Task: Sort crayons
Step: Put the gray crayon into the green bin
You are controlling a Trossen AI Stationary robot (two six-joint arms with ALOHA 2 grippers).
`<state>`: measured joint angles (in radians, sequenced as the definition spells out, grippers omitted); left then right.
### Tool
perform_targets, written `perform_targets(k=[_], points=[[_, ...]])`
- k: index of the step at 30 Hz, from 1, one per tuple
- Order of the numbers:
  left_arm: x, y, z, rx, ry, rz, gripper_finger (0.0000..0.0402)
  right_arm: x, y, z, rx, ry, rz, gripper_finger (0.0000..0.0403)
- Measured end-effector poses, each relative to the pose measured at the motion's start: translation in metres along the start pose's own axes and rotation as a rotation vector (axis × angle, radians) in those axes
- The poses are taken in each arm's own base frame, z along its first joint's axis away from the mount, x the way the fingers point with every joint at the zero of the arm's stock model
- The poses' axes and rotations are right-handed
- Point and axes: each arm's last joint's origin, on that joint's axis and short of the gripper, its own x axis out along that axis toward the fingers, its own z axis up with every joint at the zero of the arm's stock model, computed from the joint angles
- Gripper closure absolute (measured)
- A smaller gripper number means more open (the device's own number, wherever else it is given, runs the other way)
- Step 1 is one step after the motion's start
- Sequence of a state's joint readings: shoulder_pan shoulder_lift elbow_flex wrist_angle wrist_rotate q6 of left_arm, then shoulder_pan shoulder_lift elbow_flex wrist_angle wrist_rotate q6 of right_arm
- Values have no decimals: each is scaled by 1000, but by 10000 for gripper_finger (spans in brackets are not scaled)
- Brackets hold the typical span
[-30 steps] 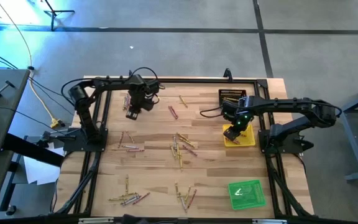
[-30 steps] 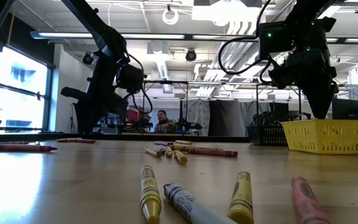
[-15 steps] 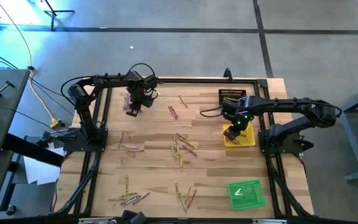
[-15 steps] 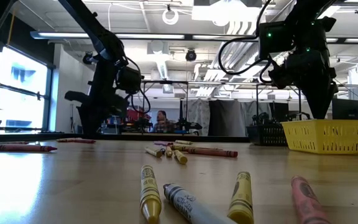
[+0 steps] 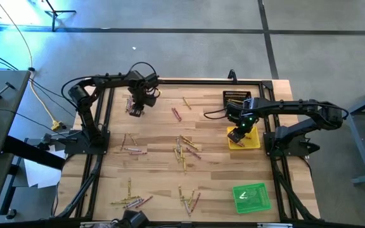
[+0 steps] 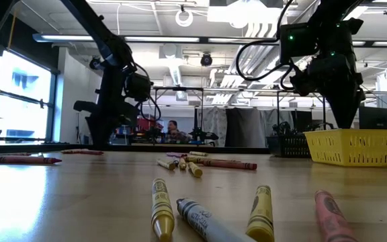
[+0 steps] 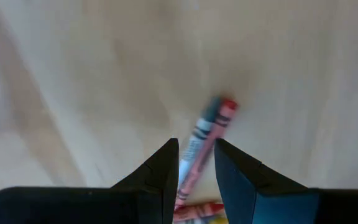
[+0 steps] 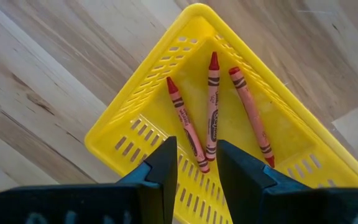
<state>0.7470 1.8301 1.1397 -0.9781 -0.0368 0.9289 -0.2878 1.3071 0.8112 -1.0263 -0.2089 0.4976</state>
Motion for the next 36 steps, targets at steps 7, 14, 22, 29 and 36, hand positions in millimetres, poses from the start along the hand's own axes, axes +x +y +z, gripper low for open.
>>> perform_targets(k=[7, 14, 22, 29, 36], points=[[1, 4, -4, -27, -7, 7, 312, 0, 0, 0, 22, -2, 0, 304], [13, 8, -4, -34, 37, -26, 312, 0, 0, 0, 45, -2, 0, 304], [24, 12, -2, -44, 83, -18, 312, 0, 0, 0, 55, -3, 1, 304], [26, 14, -1, -114, 76, 0, 332, 0, 0, 0, 55, -4, 2, 304], [26, 13, -1, -175, 71, -6, 395, 0, 0, 0, 70, -3, 2, 304]])
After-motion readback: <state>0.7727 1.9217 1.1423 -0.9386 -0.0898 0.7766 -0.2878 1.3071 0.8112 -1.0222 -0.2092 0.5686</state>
